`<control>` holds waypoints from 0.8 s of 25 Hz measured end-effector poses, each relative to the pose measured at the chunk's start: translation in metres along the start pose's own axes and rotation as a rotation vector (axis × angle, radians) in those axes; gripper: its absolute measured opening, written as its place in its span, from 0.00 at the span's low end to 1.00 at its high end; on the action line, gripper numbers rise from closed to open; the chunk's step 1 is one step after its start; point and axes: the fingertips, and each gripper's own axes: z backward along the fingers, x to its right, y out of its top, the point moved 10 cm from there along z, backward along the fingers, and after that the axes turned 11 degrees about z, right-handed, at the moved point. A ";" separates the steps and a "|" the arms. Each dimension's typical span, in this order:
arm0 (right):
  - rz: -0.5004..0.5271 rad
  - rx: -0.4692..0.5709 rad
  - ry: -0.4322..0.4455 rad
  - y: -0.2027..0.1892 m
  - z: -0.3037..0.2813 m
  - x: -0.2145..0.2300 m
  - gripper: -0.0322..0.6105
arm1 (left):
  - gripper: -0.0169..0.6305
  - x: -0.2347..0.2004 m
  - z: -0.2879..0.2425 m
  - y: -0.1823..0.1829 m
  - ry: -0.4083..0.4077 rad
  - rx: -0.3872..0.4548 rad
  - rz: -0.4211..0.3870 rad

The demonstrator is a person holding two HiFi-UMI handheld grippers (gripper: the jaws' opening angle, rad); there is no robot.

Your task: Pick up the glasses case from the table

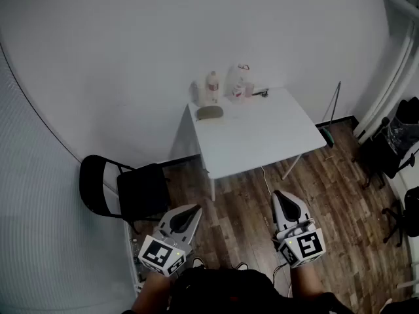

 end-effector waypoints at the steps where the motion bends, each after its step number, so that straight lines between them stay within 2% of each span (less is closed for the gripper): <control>1: 0.005 -0.002 0.002 -0.002 -0.002 0.000 0.08 | 0.06 -0.002 0.000 0.001 -0.002 0.011 -0.001; 4: 0.011 -0.012 0.006 -0.007 -0.006 0.000 0.08 | 0.06 -0.006 -0.001 0.001 -0.009 0.029 -0.002; 12: -0.007 -0.016 0.012 -0.010 -0.008 -0.003 0.08 | 0.06 -0.006 -0.003 -0.001 -0.015 0.008 -0.003; 16: -0.068 0.020 0.037 -0.010 -0.015 -0.005 0.08 | 0.06 -0.009 0.000 0.000 -0.012 0.006 0.004; 20: -0.078 0.031 0.056 -0.009 -0.029 -0.016 0.08 | 0.06 -0.023 0.010 0.001 -0.005 0.006 0.009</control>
